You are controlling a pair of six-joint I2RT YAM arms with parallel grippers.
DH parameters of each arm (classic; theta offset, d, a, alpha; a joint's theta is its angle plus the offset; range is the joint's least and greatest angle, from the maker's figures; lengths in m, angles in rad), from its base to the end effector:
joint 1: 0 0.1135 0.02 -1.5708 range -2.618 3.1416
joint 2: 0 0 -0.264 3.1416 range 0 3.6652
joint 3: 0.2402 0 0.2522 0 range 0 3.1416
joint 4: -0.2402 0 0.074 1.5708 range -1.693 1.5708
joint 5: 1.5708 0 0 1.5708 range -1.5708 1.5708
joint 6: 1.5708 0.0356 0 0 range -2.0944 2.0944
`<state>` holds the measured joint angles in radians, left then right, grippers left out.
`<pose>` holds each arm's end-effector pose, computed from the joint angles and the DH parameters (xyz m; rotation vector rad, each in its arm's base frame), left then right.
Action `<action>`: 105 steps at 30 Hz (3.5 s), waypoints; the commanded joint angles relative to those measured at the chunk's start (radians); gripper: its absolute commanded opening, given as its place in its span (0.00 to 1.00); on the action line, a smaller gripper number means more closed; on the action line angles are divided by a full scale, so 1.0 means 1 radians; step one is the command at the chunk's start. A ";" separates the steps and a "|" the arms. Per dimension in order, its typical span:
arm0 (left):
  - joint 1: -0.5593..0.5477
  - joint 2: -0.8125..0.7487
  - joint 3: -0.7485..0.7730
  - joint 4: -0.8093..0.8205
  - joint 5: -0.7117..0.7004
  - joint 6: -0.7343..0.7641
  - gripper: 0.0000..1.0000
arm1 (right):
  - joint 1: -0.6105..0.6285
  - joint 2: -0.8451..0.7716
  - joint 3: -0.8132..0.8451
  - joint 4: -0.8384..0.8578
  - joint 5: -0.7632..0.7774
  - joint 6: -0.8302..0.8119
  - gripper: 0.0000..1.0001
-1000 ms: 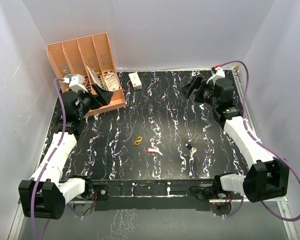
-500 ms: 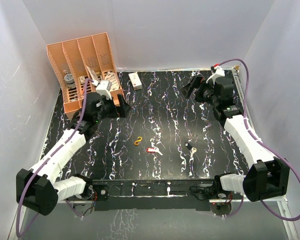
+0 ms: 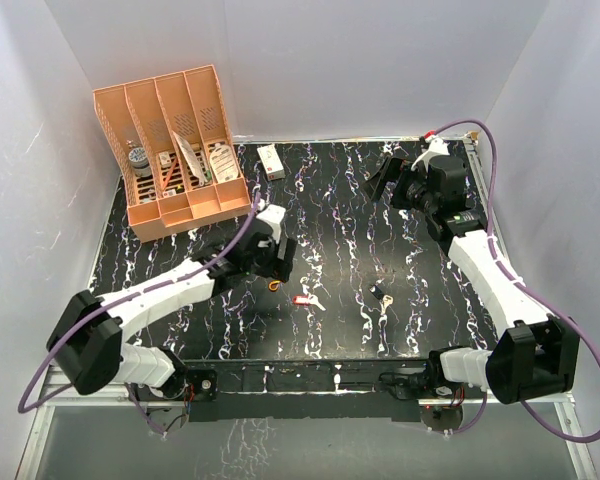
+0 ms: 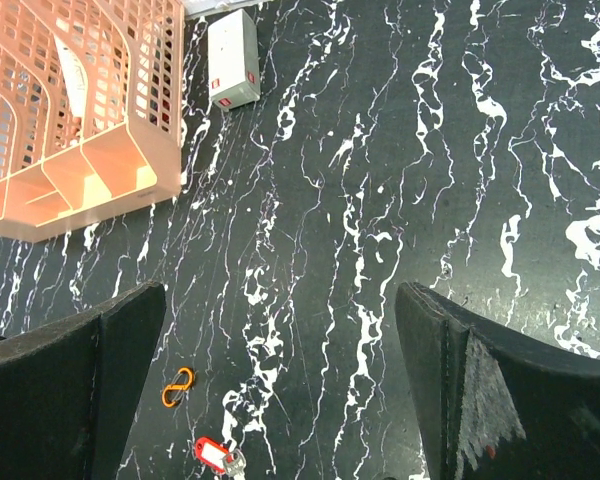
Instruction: Put the keys on the keyring
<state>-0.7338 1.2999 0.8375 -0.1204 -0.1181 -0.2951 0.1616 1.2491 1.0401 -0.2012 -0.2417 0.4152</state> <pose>0.2157 -0.1889 0.2521 0.4076 2.1481 -0.4666 0.2830 0.0548 0.3285 0.0956 2.0179 0.6100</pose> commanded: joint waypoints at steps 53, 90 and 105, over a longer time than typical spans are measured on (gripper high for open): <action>-0.110 0.295 -0.038 0.094 -0.186 0.039 0.51 | 0.001 -0.062 0.051 -0.011 0.039 -0.054 0.98; -0.110 0.244 -0.076 0.053 -0.173 0.040 0.43 | 0.001 -0.061 0.057 -0.023 0.039 -0.060 0.98; -0.110 0.269 -0.094 0.088 -0.138 0.056 0.40 | 0.001 -0.063 0.057 -0.026 0.041 -0.061 0.98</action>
<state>-0.8402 1.5768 0.7654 -0.0082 -0.2764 -0.2569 0.1616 1.1992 1.0401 -0.2611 -0.2104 0.3672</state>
